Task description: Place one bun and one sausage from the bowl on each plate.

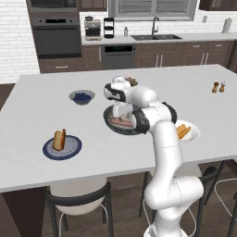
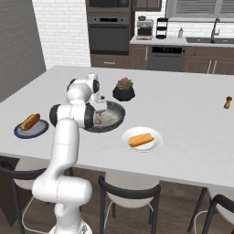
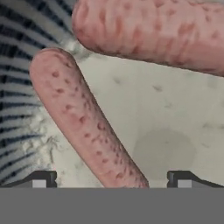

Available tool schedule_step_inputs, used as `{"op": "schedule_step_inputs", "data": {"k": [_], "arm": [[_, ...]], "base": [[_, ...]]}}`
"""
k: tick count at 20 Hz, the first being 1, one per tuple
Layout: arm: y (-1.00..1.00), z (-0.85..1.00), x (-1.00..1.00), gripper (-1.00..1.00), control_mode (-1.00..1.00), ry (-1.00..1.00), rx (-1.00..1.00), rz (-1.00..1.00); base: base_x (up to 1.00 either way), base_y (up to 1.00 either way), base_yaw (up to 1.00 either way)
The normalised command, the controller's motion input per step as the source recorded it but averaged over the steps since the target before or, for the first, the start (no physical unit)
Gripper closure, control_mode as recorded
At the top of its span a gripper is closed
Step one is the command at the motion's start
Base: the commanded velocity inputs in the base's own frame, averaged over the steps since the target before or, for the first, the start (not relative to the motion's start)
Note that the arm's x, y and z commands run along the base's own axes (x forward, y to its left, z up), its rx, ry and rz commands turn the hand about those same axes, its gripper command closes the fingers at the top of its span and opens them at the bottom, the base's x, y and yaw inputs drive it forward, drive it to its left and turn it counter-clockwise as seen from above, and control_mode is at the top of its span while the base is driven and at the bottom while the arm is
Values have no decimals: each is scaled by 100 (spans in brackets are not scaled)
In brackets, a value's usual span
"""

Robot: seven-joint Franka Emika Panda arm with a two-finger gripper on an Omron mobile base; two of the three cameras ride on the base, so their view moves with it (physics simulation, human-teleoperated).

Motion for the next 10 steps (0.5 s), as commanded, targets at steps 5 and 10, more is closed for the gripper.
{"op": "schedule_step_inputs", "data": {"k": [5, 10], "arm": [[8, -24, -25, -100, -100, 0, 5, 4], [1, -16, -2, 100, -100, -2, 5, 4]], "base": [[0, 0, 0], [0, 0, 0]]}}
